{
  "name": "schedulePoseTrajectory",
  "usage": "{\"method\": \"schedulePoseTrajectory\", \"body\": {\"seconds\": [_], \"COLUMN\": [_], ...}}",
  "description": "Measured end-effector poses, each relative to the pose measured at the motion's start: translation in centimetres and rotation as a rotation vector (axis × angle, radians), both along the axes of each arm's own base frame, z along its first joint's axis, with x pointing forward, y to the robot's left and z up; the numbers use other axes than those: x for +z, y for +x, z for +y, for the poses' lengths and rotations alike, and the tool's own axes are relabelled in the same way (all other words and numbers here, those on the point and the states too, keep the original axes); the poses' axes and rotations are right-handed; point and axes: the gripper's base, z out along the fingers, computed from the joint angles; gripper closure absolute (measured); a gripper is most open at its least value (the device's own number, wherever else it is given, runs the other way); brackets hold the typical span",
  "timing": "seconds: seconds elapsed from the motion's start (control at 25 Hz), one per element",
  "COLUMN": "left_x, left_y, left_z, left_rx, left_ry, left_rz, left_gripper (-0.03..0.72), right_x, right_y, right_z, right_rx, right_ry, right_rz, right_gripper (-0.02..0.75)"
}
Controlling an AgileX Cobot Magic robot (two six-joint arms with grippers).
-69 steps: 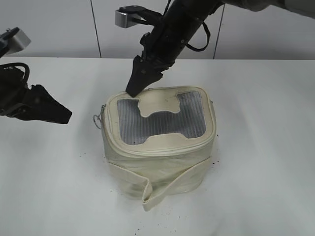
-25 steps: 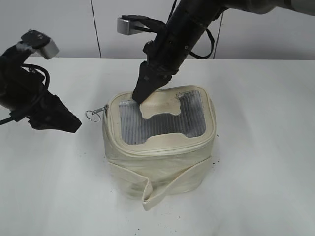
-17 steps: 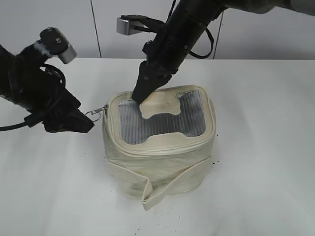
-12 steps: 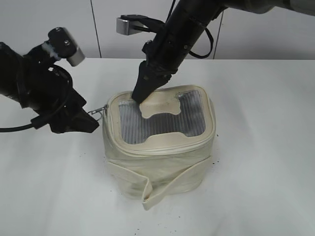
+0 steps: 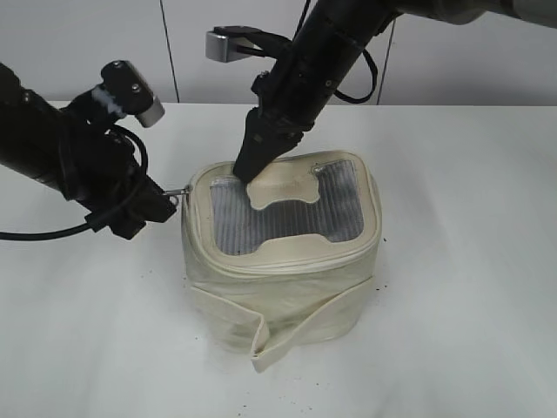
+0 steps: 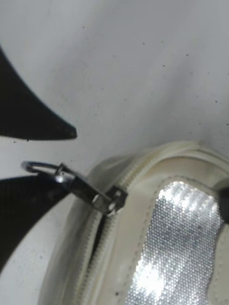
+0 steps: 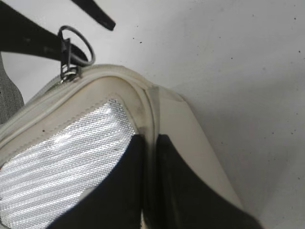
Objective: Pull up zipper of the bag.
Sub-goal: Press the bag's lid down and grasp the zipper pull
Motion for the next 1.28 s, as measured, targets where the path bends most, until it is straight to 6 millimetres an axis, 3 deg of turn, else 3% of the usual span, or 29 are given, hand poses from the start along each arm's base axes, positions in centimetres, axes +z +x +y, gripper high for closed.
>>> {"method": "schedulePoseTrajectory", "body": {"seconds": [0.08,0.16,0.36,0.76,1.04,1.28], "left_x": [0.3,0.8,1.9,1.2,1.0,1.3], "left_y": [0.0,-0.2,-1.5,-4.3,-8.2,-10.3], "left_z": [-0.1,-0.2,0.0,-0.6,-5.8,-10.1], "left_rx": [-0.009,-0.010,-0.016,-0.058,-0.115,-0.086], "left_ry": [-0.006,-0.017,-0.033,-0.021,-0.054,-0.144], "left_rz": [0.009,0.016,0.096,0.368,0.429,0.293], "left_gripper": [0.642,0.688,0.691,0.691,0.691,0.691], "right_x": [0.0,0.0,0.4,1.2,1.2,1.2], "right_y": [0.0,0.0,0.3,0.9,0.9,0.9], "right_z": [0.0,0.0,0.1,0.5,0.5,0.5], "right_rx": [0.000,-0.004,-0.033,-0.073,-0.083,-0.084], "right_ry": [0.000,0.000,-0.003,-0.030,-0.031,-0.031], "right_rz": [0.000,0.002,-0.001,-0.032,-0.028,-0.026], "right_gripper": [0.711,0.712,0.714,0.714,0.718,0.718]}}
